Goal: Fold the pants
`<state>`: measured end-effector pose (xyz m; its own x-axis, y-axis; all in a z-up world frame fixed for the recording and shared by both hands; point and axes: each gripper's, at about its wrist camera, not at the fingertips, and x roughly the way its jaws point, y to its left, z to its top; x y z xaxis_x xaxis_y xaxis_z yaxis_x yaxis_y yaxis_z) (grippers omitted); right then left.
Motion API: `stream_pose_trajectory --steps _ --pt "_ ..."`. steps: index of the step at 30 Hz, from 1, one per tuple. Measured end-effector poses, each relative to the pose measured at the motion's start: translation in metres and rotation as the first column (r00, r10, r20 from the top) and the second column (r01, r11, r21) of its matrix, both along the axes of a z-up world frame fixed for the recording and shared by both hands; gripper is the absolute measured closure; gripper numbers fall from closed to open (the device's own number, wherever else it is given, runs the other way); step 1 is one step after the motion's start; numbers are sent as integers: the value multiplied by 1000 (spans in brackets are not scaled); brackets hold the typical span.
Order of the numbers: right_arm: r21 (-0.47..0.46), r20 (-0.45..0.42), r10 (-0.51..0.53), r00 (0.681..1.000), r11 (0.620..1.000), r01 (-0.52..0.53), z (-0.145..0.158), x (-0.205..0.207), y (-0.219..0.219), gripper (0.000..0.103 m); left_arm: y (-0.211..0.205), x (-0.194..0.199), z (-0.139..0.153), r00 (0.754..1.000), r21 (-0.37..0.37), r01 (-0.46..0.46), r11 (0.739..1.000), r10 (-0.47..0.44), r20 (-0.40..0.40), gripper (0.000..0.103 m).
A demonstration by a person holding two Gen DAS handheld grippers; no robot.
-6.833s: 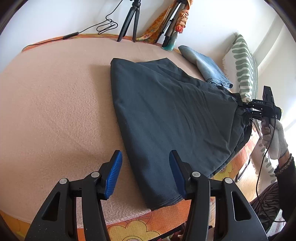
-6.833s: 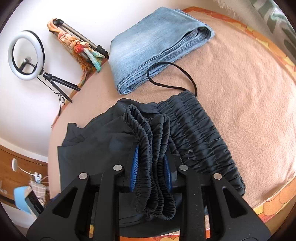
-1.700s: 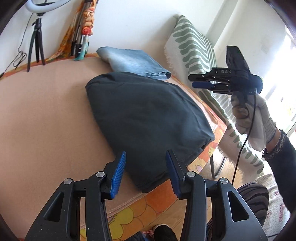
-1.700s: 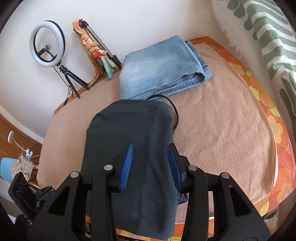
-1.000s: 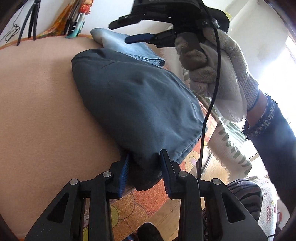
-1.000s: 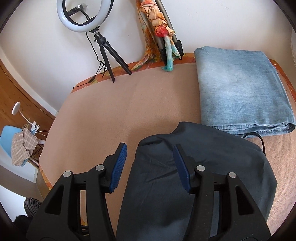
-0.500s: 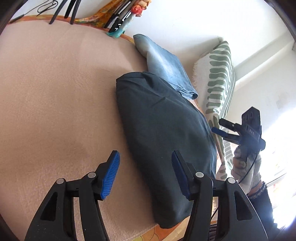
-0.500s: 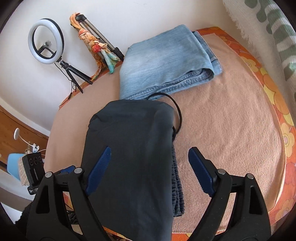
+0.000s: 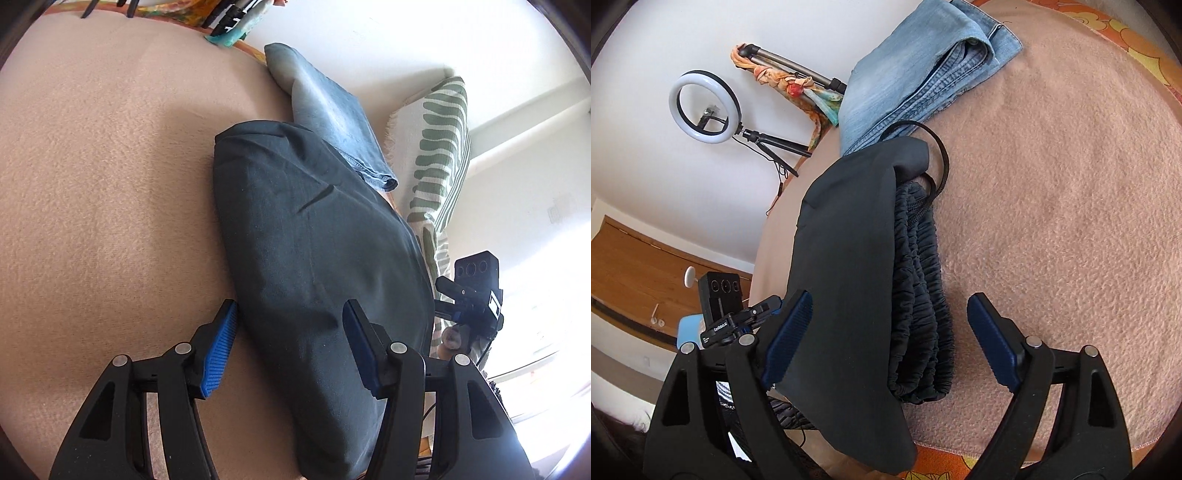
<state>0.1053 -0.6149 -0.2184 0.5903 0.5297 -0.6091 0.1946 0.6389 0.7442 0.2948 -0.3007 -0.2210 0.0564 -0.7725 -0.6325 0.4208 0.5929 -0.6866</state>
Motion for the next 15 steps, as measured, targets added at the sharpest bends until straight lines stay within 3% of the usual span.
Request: stream_pose_trajectory --steps 3,5,9,11,12,13,15 --pt "34 7 57 998 998 -57 -8 5 9 15 -6 1 0 1000 -9 20 1000 -20 13 46" --pt "-14 21 77 997 997 -77 -7 5 15 15 -11 4 -2 1000 -32 26 999 -26 8 46" --pt "13 36 69 997 998 -69 -9 7 14 17 -17 9 -4 1000 -68 19 998 -19 -5 48" --pt "0 35 65 997 998 -65 -9 8 15 22 -25 9 -2 1000 -59 29 998 -28 14 49" --pt "-10 32 61 998 998 -61 -9 8 17 30 -29 8 -1 999 -47 32 998 -31 25 53" --pt "-22 23 62 998 998 -61 -10 9 19 45 -32 7 -1 999 -38 38 999 -37 28 56" --pt "-46 10 70 998 997 -69 -11 9 23 49 -34 4 -2 998 -30 49 998 -48 39 57"
